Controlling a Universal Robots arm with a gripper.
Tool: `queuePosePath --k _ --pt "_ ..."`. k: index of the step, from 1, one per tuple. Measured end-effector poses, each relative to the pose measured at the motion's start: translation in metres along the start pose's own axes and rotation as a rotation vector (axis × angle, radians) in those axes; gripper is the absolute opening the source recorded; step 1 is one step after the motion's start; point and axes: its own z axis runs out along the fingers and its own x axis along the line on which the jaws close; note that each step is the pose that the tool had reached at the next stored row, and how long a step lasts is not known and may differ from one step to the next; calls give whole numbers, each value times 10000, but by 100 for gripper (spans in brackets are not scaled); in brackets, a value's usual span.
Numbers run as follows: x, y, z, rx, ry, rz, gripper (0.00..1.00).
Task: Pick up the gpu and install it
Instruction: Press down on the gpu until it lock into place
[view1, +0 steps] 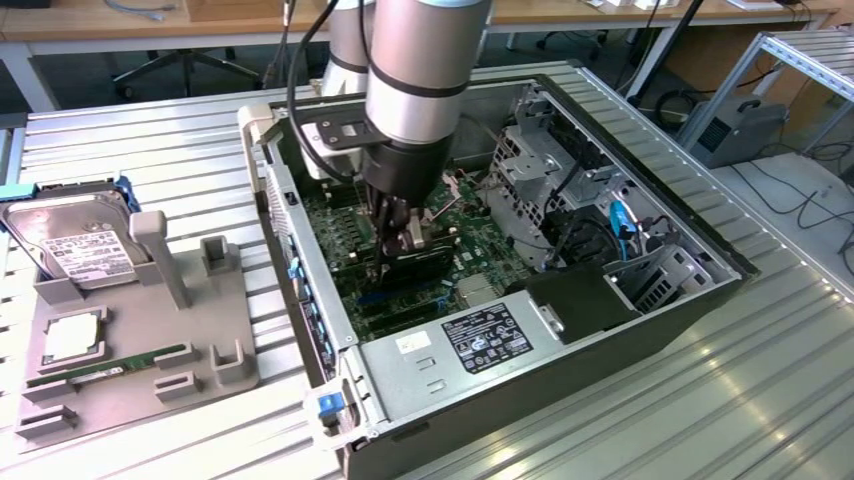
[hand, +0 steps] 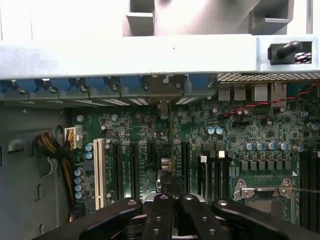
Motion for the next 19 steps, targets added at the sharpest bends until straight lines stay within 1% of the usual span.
queuePosePath --k 3,8,12,14,19 --pt "0 26 11 1 -2 -1 11" --pt "0 46 46 -1 7 0 11" --pt "0 75 74 5 -3 -2 11" --pt "1 89 81 0 5 -2 11" --pt "1 91 84 -1 4 -1 11"
